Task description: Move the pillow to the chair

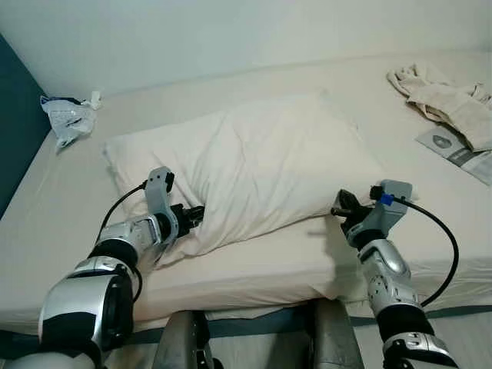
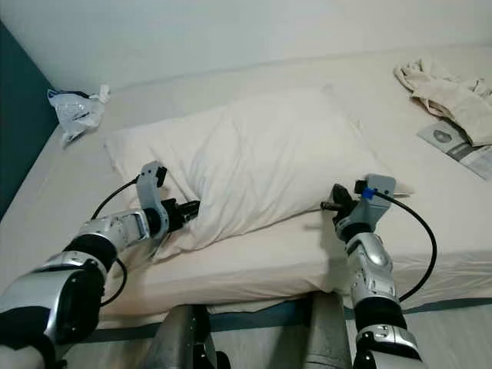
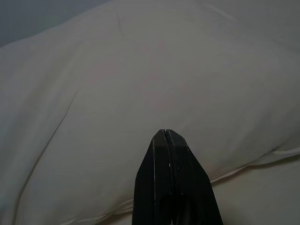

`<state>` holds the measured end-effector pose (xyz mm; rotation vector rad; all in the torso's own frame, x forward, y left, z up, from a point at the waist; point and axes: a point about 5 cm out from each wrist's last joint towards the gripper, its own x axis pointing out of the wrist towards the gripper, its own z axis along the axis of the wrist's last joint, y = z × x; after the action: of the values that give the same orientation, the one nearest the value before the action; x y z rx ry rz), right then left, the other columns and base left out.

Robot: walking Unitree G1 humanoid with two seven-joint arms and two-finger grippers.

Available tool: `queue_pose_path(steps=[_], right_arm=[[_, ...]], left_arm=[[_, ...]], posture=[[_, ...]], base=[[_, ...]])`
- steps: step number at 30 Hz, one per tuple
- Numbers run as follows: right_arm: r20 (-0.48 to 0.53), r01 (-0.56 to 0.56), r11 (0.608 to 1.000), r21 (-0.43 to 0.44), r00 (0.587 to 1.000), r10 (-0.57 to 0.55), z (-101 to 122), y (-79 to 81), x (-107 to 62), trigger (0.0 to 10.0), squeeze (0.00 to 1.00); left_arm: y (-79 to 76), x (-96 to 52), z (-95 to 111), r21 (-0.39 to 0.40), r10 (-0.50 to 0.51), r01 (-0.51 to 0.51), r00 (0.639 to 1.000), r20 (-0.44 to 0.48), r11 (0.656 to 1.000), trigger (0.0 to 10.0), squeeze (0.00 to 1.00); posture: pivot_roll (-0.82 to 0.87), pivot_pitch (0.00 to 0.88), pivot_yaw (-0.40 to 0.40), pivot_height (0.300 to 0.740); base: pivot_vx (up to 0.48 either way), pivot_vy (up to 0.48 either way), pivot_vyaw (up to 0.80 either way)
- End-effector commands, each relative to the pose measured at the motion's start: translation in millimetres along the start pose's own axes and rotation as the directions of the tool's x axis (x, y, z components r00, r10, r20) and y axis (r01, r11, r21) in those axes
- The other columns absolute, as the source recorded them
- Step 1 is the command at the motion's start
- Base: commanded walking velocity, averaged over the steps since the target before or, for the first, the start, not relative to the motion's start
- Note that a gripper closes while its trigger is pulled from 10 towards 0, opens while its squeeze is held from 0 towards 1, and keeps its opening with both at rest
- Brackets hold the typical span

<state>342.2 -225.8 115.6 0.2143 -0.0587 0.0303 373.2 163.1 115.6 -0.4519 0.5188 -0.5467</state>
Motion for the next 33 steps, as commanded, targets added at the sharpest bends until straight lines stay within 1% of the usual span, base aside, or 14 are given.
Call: queue_pose_path(steps=[1, 4, 8, 10, 12, 17, 20, 21, 22, 24, 28, 30, 31, 33], right_arm=[[-0.027, -0.006, 1.0, 0.019, 1.0, 0.007, -7.1, 3.7, -1.0, 10.0, 0.0], [-0.021, -0.009, 1.0, 0.024, 1.0, 0.01, -5.6, 5.9, 0.8, 10.0, 0.0], [-0.013, -0.006, 1.0, 0.027, 1.0, 0.006, -1.9, 3.3, 2.1, 10.0, 0.0], [-0.01, 0.001, 1.0, 0.031, 1.0, -0.001, -1.0, 1.0, 2.1, 10.0, 0.0], [-0.005, 0.009, 0.999, 0.041, 1.0, -0.008, 0.0, -0.6, 2.4, 10.0, 0.0], [-0.003, 0.003, 0.999, 0.043, 1.0, -0.003, -0.3, 1.1, 2.7, 10.0, 0.0], [0.002, -0.038, 0.998, 0.05, 0.999, 0.038, -1.3, 14.2, 6.2, 10.0, 0.0], [0.002, -0.038, 0.998, 0.05, 0.999, 0.038, -1.3, 14.2, 6.2, 10.0, 0.0], [0.002, -0.053, 0.997, 0.054, 0.999, 0.053, -1.6, 19.1, 7.8, 10.0, 0.0], [0.002, -0.064, 0.996, 0.057, 0.998, 0.064, -1.7, 22.8, 9.3, 10.0, 0.0], [-0.005, -0.083, 0.995, 0.061, 0.996, 0.084, -3.3, 28.0, 10.6, 10.0, 0.0], [-0.041, -0.12, 0.992, 0.05, 0.992, 0.122, -9.9, 33.1, 9.2, 10.0, 0.0], [-0.041, -0.12, 0.992, 0.05, 0.992, 0.122, -9.9, 33.1, 9.2, 10.0, 0.0], [-0.064, -0.139, 0.989, 0.045, 0.988, 0.141, -14.2, 34.8, 7.6, 10.0, 0.0]], left_arm=[[-3.0, 0.7, -8.8, -0.006, -0.062, 0.062, 0.996, -0.064, 0.998, 0.0, 0.0], [-5.7, -7.9, -1.1, 0.03, -0.199, 0.203, 0.974, -0.109, 0.979, 0.0, 0.0], [-6.8, -33.3, 34.7, 0.11, -0.38, 0.388, 0.921, -0.084, 0.915, 0.0, 0.0], [-7.7, -44.9, 57.2, 0.125, -0.409, 0.407, 0.912, -0.007, 0.905, 0.0, 0.0], [-13.5, -61.8, 102.2, 0.134, -0.403, 0.382, 0.886, 0.227, 0.914, 0.0, 0.0], [-21.0, -74.5, 131.5, 0.132, -0.411, 0.391, 0.823, 0.392, 0.911, 0.0, 0.0], [-31.2, -89.6, 156.3, 0.135, -0.463, 0.472, 0.695, 0.55, 0.871, 0.0, 0.0], [-31.2, -89.6, 156.3, 0.135, -0.463, 0.472, 0.695, 0.55, 0.871, 0.0, 0.0], [-33.9, -93.4, 159.4, 0.135, -0.497, 0.527, 0.642, 0.583, 0.839, 0.0, 0.0], [-35.3, -97.7, 161.5, 0.131, -0.522, 0.57, 0.605, 0.602, 0.811, 0.0, 0.0], [-33.9, -102.1, 156.4, 0.151, -0.566, 0.593, 0.614, 0.55, 0.791, 0.0, 0.0], [-27.2, -98.0, 127.1, 0.221, -0.617, 0.576, 0.719, 0.32, 0.787, 0.0, 0.0], [-27.2, -98.0, 127.1, 0.221, -0.617, 0.576, 0.719, 0.32, 0.787, 0.0, 0.0], [-27.6, -96.7, 101.6, 0.261, -0.658, 0.616, 0.744, 0.118, 0.744, 0.0, 0.0]], posture=[[-0.07, 0.219, 0.109, 0.587], [-0.07, 0.213, 0.11, 0.587], [-0.07, 0.212, 0.11, 0.587], [-0.06, 0.208, 0.108, 0.587], [-0.06, 0.202, 0.106, 0.587], [-0.06, 0.191, 0.101, 0.587], [-0.05, 0.172, 0.086, 0.587], [-0.05, 0.172, 0.086, 0.587], [-0.05, 0.167, 0.082, 0.587], [-0.05, 0.163, 0.077, 0.587], [-0.05, 0.157, 0.075, 0.587], [-0.05, 0.152, 0.073, 0.587], [-0.05, 0.152, 0.073, 0.587], [-0.05, 0.15, 0.071, 0.587]], base=[[0.0, 0.0, 0.0], [0.0, 0.0, 0.0], [0.0, 0.0, 0.0], [0.0, 0.0, 0.0], [0.0, 0.0, 0.0], [0.0, 0.0, 0.0], [0.0, 0.0, 0.0], [0.0, 0.0, 0.0], [0.0, 0.0, 0.0], [0.0, 0.0, 0.0], [0.0, 0.0, 0.0], [0.0, 0.0, 0.0], [0.0, 0.0, 0.0], [0.0, 0.0, 0.0]])
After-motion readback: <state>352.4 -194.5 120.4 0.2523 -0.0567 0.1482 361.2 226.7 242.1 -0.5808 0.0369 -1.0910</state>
